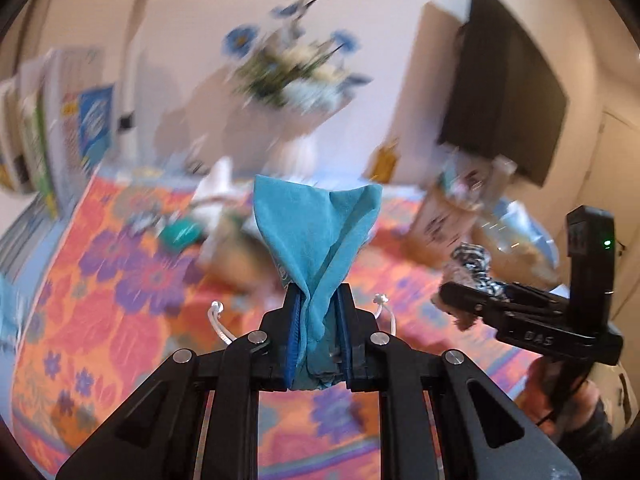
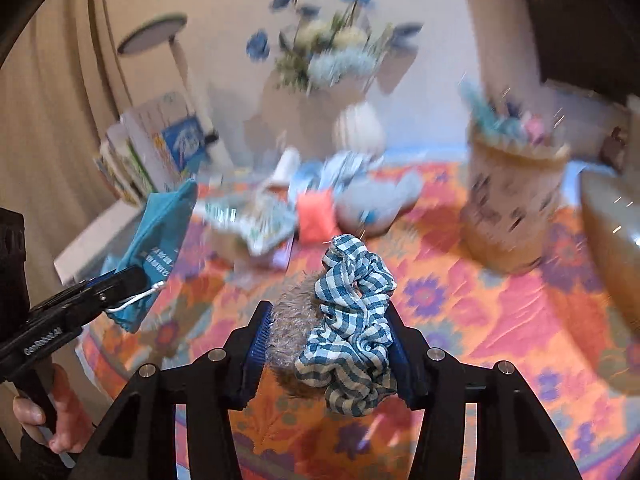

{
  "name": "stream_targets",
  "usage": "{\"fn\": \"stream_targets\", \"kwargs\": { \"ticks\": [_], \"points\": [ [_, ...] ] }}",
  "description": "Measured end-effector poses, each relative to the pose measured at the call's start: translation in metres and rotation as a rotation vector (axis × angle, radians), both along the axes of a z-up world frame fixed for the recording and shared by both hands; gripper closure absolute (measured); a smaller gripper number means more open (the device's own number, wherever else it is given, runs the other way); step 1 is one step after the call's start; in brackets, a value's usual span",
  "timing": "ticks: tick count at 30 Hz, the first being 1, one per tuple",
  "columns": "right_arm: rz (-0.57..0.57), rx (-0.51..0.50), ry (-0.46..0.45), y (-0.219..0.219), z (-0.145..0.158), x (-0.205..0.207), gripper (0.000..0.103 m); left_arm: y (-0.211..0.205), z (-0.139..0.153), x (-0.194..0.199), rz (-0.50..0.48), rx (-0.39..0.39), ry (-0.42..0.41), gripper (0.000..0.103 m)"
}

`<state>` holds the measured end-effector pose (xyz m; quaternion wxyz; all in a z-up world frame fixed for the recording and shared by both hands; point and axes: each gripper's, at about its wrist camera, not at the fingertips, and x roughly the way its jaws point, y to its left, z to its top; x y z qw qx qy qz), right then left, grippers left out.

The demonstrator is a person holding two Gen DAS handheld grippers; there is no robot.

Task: Organize soft objects
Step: 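Carry pouch with left tool onto glass plate while right tool drops scrunchie there, then bring both open tools back over the floral table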

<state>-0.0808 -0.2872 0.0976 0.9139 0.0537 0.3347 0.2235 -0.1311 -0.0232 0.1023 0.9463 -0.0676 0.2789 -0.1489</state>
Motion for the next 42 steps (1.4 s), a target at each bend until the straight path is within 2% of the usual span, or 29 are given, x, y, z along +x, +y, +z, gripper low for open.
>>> {"fn": "stream_targets", "kwargs": {
  "ticks": [7, 13, 16, 20, 24, 25, 26, 27, 29, 30, 31, 32, 34, 36, 39, 42],
  "points": [
    [-0.205, 0.010, -0.166, -0.071, 0.071, -0.008, 0.052, -0.085, 0.069, 0.026, -0.170, 0.014, -0.134, 0.089],
    [-0.442, 0.030, -0.189, -0.154, 0.096, -0.004, 0.051, -0.178, 0.109, 0.059, -0.311, -0.003, -0.176, 0.089],
    [-0.555, 0.062, -0.129, -0.198, 0.086, 0.000, 0.051, -0.219, 0.110, 0.074, -0.384, -0.015, -0.144, 0.089],
    [-0.738, 0.156, 0.063, -0.260, 0.050, 0.017, 0.050, -0.268, 0.091, 0.104, -0.425, -0.021, -0.041, 0.089],
    [-0.758, 0.180, 0.157, -0.283, 0.022, 0.024, 0.050, -0.302, 0.065, 0.122, -0.469, -0.021, 0.050, 0.089],
    [-0.766, 0.177, 0.175, -0.287, 0.017, 0.025, 0.047, -0.310, 0.058, 0.126, -0.480, -0.016, 0.071, 0.089],
    [-0.778, 0.179, 0.189, -0.290, 0.013, 0.024, 0.039, -0.316, 0.053, 0.129, -0.486, -0.010, 0.083, 0.089],
    [-0.787, 0.183, 0.196, -0.290, 0.012, 0.025, 0.035, -0.322, 0.048, 0.131, -0.489, -0.003, 0.092, 0.089],
    [-0.787, 0.178, 0.194, -0.289, 0.012, 0.026, 0.033, -0.335, 0.041, 0.132, -0.512, 0.011, 0.107, 0.088],
    [-0.787, 0.168, 0.198, -0.289, 0.012, 0.026, 0.033, -0.337, 0.040, 0.130, -0.521, 0.013, 0.115, 0.081],
    [-0.789, 0.157, 0.209, -0.290, 0.012, 0.026, 0.031, -0.341, 0.036, 0.133, -0.539, 0.011, 0.132, 0.067],
    [-0.790, 0.154, 0.217, -0.289, 0.011, 0.025, 0.025, -0.343, 0.033, 0.136, -0.545, 0.014, 0.156, 0.061],
    [-0.796, 0.165, 0.210, -0.292, 0.013, 0.020, 0.022, -0.341, 0.029, 0.140, -0.524, 0.023, 0.177, 0.034],
    [-0.809, 0.164, 0.203, -0.294, 0.017, 0.013, 0.022, -0.333, 0.030, 0.135, -0.516, 0.003, 0.158, 0.019],
    [-0.808, 0.183, 0.194, -0.296, 0.022, 0.006, 0.022, -0.314, 0.039, 0.126, -0.523, -0.028, 0.145, 0.017],
    [-0.803, 0.176, 0.167, -0.289, 0.031, 0.001, 0.022, -0.295, 0.049, 0.117, -0.496, -0.025, 0.113, 0.016]
  ]
}}
